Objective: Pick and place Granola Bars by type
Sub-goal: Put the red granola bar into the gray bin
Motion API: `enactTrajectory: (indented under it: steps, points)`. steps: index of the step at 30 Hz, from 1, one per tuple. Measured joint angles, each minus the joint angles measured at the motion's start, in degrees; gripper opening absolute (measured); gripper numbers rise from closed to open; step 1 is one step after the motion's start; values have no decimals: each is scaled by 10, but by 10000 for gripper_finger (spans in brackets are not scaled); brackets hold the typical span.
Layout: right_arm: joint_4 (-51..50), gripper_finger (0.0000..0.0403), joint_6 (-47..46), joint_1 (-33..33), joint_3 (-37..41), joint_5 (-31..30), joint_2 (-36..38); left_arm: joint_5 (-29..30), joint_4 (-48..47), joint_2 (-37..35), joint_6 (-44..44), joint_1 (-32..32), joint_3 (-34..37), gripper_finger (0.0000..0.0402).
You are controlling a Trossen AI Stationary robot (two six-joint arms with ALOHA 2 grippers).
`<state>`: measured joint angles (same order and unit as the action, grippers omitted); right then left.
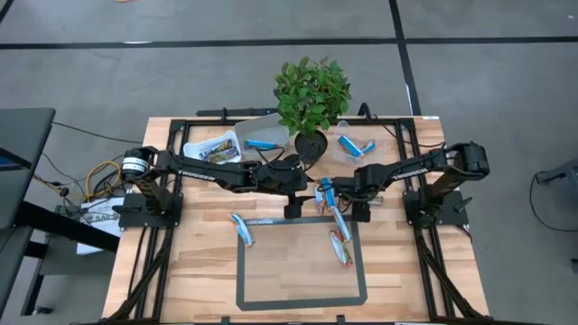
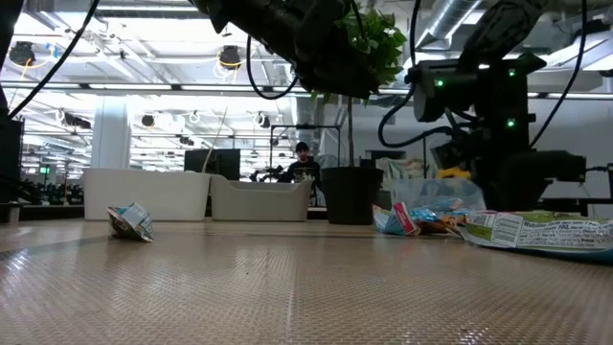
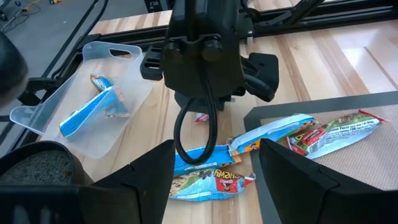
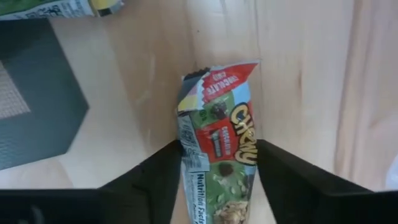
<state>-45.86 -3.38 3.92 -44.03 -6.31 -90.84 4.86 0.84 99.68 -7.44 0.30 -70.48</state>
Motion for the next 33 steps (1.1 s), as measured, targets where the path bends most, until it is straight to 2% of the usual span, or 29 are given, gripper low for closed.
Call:
enactTrajectory:
  steps: [8,12,17,23,30,33]
  points:
    - [5,71,0,-1,2,28,3,0,-2,0,0,0,0,228]
    - [10,34,-10,-2,2,30,6,6,-13,0,0,0,0,228]
    - [22,24,-24,-3,4,29,30,32,-61,-18,-3,4,4,228]
    - [48,32,-62,-3,4,30,94,32,-59,-49,12,20,34,228]
    - [99,25,-111,-10,4,28,185,11,14,-80,41,47,92,228]
    - [150,25,-116,-18,3,24,217,-19,91,-87,64,55,127,228]
